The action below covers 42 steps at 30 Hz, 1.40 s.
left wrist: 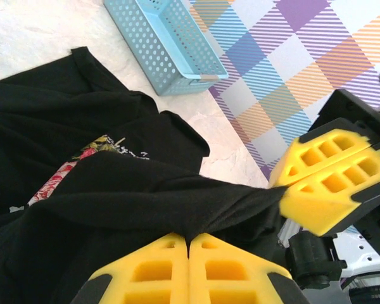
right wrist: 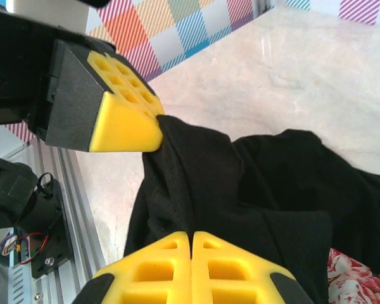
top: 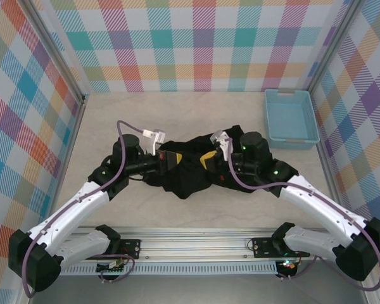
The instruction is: Fold the inside-out t-shirt
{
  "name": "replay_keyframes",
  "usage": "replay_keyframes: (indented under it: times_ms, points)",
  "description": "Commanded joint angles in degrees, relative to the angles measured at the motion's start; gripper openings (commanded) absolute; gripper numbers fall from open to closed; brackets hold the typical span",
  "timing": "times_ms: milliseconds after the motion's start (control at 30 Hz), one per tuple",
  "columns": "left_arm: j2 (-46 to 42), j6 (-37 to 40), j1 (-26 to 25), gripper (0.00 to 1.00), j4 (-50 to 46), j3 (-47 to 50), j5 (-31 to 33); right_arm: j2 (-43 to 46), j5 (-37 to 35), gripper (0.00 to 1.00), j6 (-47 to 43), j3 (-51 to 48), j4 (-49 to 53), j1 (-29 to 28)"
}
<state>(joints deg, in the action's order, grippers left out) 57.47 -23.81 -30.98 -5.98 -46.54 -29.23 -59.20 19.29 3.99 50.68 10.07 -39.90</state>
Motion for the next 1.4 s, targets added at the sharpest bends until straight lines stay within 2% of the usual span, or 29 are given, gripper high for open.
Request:
replay_keyframes:
  times_ms: [0,200,333,433,633,733,900,1067,1167,1233,1333,1367]
  points:
    - [-1.5,-0.3,1.3,0.05,-1.3,0.6,4.5,2.4,-1.2,0.00,0.0,-1.4,0.3,0.9]
    - [-1.1,3.3,1.2,0.16,-4.2,-0.6,3.9,2.6,3.9,0.00,0.9,-1.6,-2.7,2.2]
    - [-1.1,6.3,0.8,0.35,-7.5,-2.0,4.6,1.9,11.3,0.00,5.3,-2.9,-8.5,4.5]
    - [-1.2,9.2,-0.6,0.42,-9.4,-3.4,4.5,0.8,14.7,0.00,7.6,-3.5,-11.2,5.5]
    - [-0.4,14.8,-7.0,0.50,-9.5,-5.9,3.4,-1.0,19.0,0.00,11.2,-3.3,-13.7,7.1]
    - [1.3,17.4,-9.6,0.52,-12.4,-7.4,6.3,-1.4,20.4,0.00,11.7,-2.6,-12.9,7.7]
    - [5.3,19.9,-11.2,0.52,-14.4,-10.0,10.3,-1.3,21.2,0.00,11.7,-2.5,-12.3,8.2]
    - [9.2,20.1,-11.5,0.47,-12.1,-11.9,8.1,-1.6,21.6,0.00,11.4,-2.6,-12.0,8.2]
    - [11.0,19.5,-11.5,0.32,-10.7,-12.9,7.2,-1.8,21.3,0.00,10.7,-2.6,-11.4,8.3]
    - [11.5,19.2,-11.5,0.18,-10.7,-13.2,6.7,-1.8,19.8,0.00,9.2,-2.0,-9.1,8.7]
    - [11.5,15.6,-10.8,0.00,-11.9,-13.5,7.3,-1.6,13.6,0.00,7.1,-0.3,-3.7,9.4]
    - [11.7,13.6,-10.1,0.00,-12.5,-13.8,6.7,-1.8,11.1,0.00,6.3,0.5,-1.7,9.3]
